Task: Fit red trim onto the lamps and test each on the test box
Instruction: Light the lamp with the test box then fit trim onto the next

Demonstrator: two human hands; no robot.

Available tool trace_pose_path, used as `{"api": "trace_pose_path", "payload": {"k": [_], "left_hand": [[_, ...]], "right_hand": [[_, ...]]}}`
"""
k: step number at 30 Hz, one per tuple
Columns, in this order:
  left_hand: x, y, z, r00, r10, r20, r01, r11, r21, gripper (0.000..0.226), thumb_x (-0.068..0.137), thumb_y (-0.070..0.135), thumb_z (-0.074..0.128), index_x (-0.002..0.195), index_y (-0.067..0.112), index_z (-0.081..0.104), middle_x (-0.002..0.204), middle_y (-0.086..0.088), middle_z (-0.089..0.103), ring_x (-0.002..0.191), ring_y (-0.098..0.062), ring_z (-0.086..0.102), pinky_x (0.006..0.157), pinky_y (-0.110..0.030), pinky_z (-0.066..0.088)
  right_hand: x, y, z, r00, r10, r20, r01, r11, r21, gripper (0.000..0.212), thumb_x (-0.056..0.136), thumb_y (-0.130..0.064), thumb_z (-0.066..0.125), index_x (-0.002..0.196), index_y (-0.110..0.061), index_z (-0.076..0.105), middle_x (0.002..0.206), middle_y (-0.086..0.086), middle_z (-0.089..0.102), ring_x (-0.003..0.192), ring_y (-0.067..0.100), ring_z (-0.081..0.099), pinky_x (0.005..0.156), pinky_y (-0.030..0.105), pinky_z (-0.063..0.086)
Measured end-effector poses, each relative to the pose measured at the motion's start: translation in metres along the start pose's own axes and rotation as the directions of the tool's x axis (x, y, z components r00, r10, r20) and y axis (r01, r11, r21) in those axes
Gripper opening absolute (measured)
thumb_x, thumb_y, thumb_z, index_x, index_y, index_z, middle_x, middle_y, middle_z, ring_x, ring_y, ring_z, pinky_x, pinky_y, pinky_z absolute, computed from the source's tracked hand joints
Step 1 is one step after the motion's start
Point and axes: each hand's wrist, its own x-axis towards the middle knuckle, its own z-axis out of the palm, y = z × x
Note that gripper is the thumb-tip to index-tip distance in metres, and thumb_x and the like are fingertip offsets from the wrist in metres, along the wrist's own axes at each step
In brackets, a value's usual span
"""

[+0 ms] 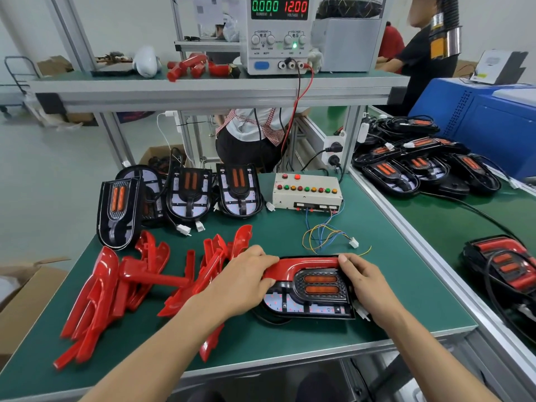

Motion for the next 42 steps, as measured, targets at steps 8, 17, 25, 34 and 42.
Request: {"api": "trace_pose_path", "payload": {"k": [8, 17, 25, 34, 42], "left_hand": [[-0.003, 0.002, 0.001, 0.995, -0.052, -0.085, 0.043, 0.994, -0.100, 0.040, 0.095, 0.031, 0.070, 0.134, 0.023, 0.065, 0.110, 0.007, 0.057, 0.093, -0.008, 0.055, 0.094, -0.025, 0.045], [0.002, 0.003, 0.002, 0.975, -0.161, -0.152, 0.132, 0.974, -0.183, 0.027, 0.094, 0.032, 0.072, 0.120, 0.025, 0.075, 0.098, 0.007, 0.066, 0.094, -0.009, 0.062, 0.093, -0.028, 0.050], [0.008, 0.000, 0.010, 0.921, -0.250, -0.300, 0.152, 0.938, -0.312, 0.028, 0.093, 0.042, 0.070, 0.114, 0.025, 0.073, 0.106, 0.011, 0.065, 0.100, -0.003, 0.061, 0.095, -0.023, 0.047], [0.012, 0.005, 0.025, 0.912, -0.372, 0.169, 0.367, 0.561, -0.742, 0.023, 0.099, 0.048, 0.061, 0.104, 0.029, 0.072, 0.102, 0.012, 0.076, 0.098, -0.005, 0.068, 0.084, -0.022, 0.046], [0.015, 0.026, 0.046, 0.861, -0.499, 0.098, 0.247, 0.242, -0.938, 0.011, 0.102, 0.017, 0.060, 0.099, 0.017, 0.070, 0.098, -0.001, 0.072, 0.086, -0.009, 0.063, 0.081, -0.020, 0.048]], "right_hand": [[0.003, 0.004, 0.000, 1.000, -0.012, -0.011, 0.012, 1.000, -0.025, 0.022, 0.105, -0.037, 0.054, 0.102, -0.033, 0.075, 0.102, 0.000, 0.079, 0.105, 0.029, 0.071, 0.101, 0.053, 0.053], [0.003, 0.000, 0.000, 1.000, 0.013, 0.002, -0.013, 0.999, 0.044, 0.023, 0.105, -0.029, 0.055, 0.100, -0.032, 0.077, 0.101, 0.004, 0.079, 0.093, 0.022, 0.076, 0.081, 0.032, 0.062], [-0.006, -0.003, -0.004, 0.999, -0.024, 0.040, 0.018, 0.990, 0.138, 0.022, 0.107, -0.021, 0.052, 0.113, -0.013, 0.072, 0.097, 0.012, 0.078, 0.061, 0.009, 0.071, 0.049, 0.015, 0.052], [-0.008, 0.003, -0.013, 0.996, -0.088, 0.013, 0.082, 0.965, 0.248, 0.024, 0.100, -0.017, 0.056, 0.118, -0.012, 0.071, 0.114, 0.016, 0.075, 0.096, 0.018, 0.072, 0.079, 0.027, 0.060], [-0.005, -0.007, -0.006, 0.997, -0.043, 0.060, 0.032, 0.985, 0.168, 0.031, 0.109, -0.010, 0.039, 0.121, -0.014, 0.068, 0.095, 0.009, 0.070, 0.066, 0.002, 0.067, 0.057, 0.014, 0.053]]}}
